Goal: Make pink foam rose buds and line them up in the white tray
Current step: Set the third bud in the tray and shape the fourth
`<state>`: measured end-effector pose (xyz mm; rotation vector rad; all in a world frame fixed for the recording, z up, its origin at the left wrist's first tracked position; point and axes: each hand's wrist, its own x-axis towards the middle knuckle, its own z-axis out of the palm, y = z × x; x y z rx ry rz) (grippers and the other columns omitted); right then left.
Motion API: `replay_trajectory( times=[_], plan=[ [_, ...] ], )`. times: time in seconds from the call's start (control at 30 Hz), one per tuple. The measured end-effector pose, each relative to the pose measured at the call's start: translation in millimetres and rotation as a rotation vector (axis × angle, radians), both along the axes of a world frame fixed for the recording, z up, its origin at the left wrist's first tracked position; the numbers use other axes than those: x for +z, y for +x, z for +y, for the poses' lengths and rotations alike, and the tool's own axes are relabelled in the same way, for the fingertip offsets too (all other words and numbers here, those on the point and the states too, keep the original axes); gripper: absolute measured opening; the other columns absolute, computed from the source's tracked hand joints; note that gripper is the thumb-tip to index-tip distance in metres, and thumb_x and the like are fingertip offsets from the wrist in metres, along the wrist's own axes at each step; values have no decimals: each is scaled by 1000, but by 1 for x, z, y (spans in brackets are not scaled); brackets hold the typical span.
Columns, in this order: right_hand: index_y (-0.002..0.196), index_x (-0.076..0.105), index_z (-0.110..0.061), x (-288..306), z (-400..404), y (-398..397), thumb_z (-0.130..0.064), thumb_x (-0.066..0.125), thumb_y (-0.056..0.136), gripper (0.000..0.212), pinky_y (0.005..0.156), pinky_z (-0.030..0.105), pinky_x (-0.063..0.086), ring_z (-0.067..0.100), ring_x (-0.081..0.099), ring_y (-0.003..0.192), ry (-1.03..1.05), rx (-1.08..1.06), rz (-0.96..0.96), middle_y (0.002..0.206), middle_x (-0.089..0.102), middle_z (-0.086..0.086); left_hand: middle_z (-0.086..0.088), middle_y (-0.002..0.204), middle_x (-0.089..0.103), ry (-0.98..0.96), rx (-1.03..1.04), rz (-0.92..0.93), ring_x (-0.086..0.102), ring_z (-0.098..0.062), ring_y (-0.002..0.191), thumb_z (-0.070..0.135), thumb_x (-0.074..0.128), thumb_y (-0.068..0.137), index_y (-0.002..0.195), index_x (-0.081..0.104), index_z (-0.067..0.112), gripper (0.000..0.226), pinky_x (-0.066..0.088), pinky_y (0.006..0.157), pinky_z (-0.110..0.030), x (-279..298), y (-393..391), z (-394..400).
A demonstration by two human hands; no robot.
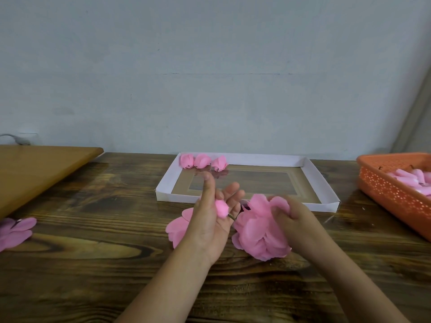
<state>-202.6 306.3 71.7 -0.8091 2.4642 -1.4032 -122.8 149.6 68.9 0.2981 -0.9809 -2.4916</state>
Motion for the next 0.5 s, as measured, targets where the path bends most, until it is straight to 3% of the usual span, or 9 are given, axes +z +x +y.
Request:
replay_trajectory(
  times=[0.07,0.2,0.3,0.4,0.5],
  plan=[
    [114,65,-35,-1,0,1,-32,37,107,29,83,32,53,13,62,107,-30,1,-10,112,68,-8,2,84,79,-1,1,0,76,-11,78,60,62,77,44,60,26,47,49,75,-31,0,1,0],
    [146,40,-46,-3,3,3,-48,29,105,43,91,25,38,12,49,128,25,-8,108,133,54,-13,1,84,79,8,1,-6,76,-11,76,60,62,77,44,59,26,48,49,74,-30,0,0,0],
    [150,34,-45,-2,3,5,-49,28,104,47,103,31,37,16,39,140,57,5,201,150,45,-7,1,85,79,4,3,-15,76,-11,77,61,63,76,44,58,25,48,49,75,-31,0,0,0],
    [149,40,-41,3,5,6,-44,30,105,45,121,37,22,10,21,149,-12,-14,261,159,32,-9,1,86,79,-4,-1,-13,77,-11,78,61,63,76,45,58,26,48,50,75,-31,-1,0,0],
    [136,52,-48,8,6,9,-43,34,107,35,111,38,41,5,49,132,-317,-39,4,146,50,-16,1,87,79,-5,-2,-9,76,-11,78,61,63,76,45,58,26,48,50,74,-30,-1,0,0]
  ],
)
